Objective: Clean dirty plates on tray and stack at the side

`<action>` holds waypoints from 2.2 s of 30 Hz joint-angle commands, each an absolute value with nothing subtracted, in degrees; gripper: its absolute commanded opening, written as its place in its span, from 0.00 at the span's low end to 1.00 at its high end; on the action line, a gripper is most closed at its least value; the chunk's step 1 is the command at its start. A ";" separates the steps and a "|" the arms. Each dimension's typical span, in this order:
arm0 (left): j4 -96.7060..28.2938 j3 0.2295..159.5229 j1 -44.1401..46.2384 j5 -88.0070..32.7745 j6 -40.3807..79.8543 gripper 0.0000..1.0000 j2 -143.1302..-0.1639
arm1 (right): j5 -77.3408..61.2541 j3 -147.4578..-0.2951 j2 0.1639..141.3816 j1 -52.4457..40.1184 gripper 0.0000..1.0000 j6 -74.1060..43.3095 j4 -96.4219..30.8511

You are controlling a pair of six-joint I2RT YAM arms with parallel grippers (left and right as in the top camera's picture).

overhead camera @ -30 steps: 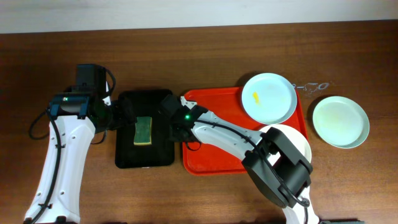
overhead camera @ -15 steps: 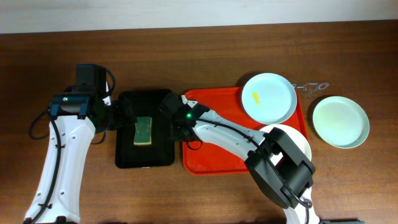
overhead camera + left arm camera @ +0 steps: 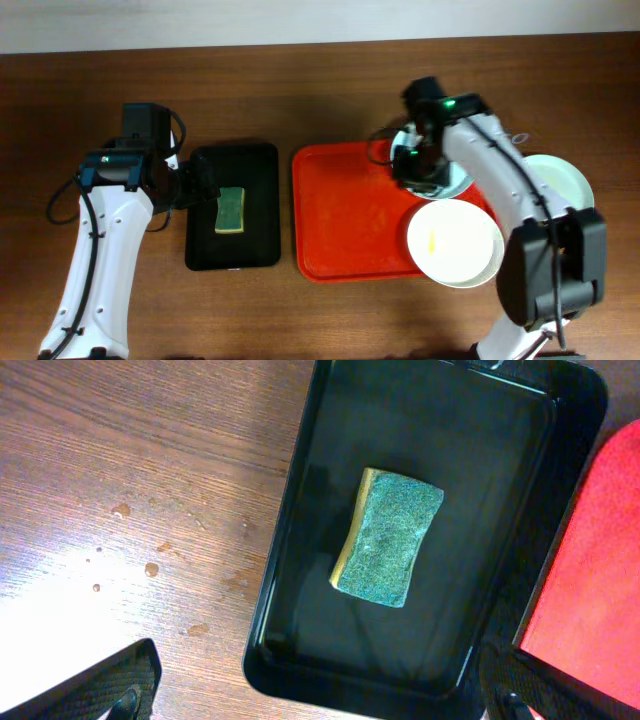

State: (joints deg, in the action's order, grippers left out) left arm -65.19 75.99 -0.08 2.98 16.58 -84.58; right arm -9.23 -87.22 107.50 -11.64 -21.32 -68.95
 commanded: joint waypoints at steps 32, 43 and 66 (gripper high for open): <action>-65.25 76.97 -0.27 2.61 17.32 0.99 -83.81 | -7.57 -75.81 107.42 16.99 0.42 15.77 -55.96; -65.25 76.97 -0.27 2.59 17.32 0.99 -83.81 | -6.66 -75.61 107.42 12.78 0.30 21.21 -55.09; -65.25 76.97 -0.27 2.59 17.32 0.99 -83.81 | -2.33 -71.40 109.43 14.02 0.28 20.99 -45.95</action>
State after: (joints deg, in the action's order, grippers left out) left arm -65.21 75.99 -0.08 2.98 16.58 -84.58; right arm -3.36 -71.81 108.20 13.28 21.06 -46.57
